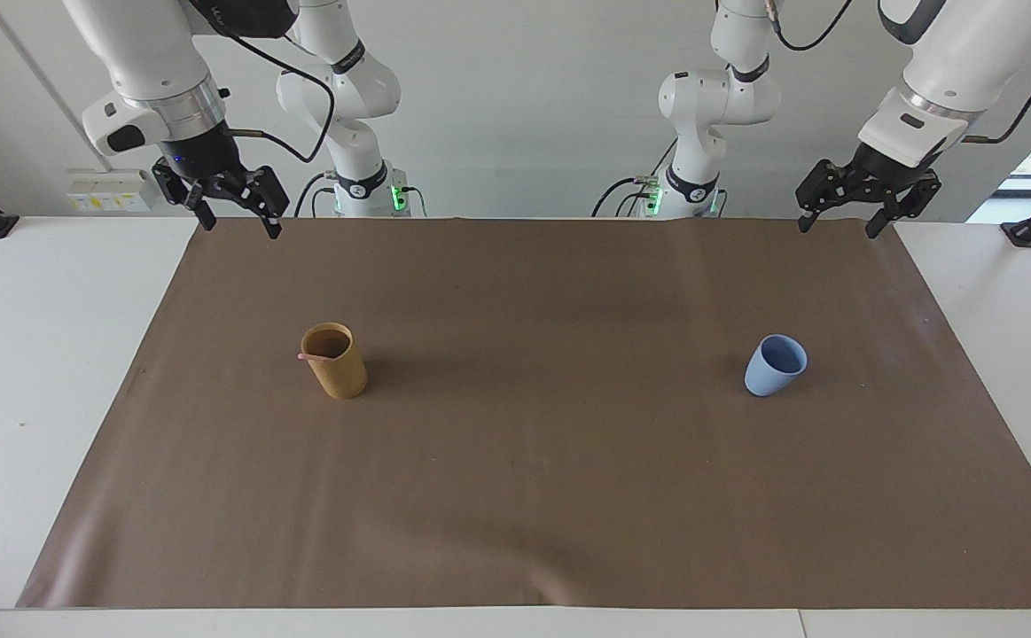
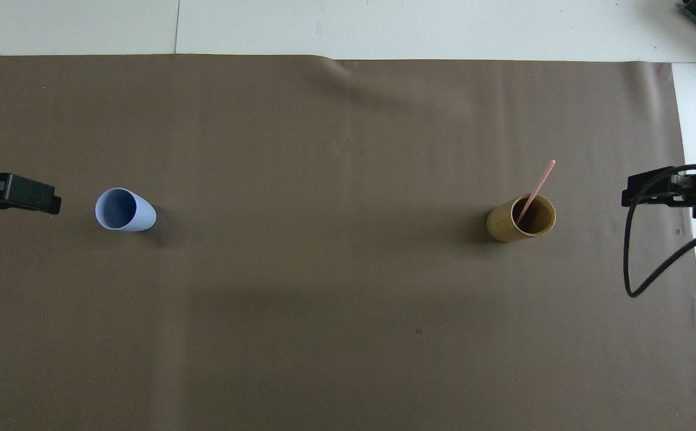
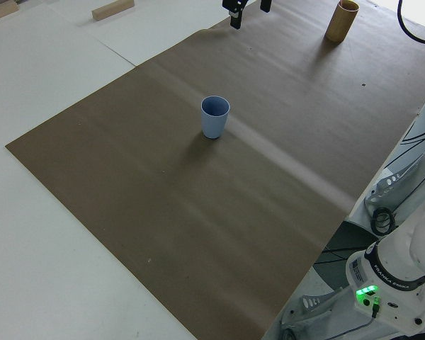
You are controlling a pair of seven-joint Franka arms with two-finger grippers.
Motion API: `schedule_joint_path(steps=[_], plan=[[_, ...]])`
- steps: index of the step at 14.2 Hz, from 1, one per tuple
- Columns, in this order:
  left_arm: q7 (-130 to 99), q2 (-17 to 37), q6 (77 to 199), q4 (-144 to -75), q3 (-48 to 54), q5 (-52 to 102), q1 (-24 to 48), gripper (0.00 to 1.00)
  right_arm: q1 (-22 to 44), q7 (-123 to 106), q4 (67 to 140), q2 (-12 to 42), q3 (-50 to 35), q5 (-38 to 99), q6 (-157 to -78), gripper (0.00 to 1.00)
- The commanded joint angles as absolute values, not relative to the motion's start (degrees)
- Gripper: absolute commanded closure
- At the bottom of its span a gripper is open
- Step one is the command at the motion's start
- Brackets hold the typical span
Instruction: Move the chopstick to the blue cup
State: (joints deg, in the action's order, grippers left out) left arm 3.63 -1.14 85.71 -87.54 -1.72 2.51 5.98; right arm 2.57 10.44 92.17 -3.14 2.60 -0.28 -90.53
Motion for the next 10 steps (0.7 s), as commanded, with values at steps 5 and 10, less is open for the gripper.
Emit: schedule_joint_path(steps=[5,10], plan=[[3.8,-2.1,85.7,-88.4,-1.3,3.3,5.9,0.00,1.7,9.5,94.0,-4.7,2.3,1.1,-91.0,0.00],[3.6,-2.2,85.3,-88.5,-1.4,3.2,5.2,0.00,1.6,9.5,94.0,-4.7,2.3,1.1,-91.0,0.00]])
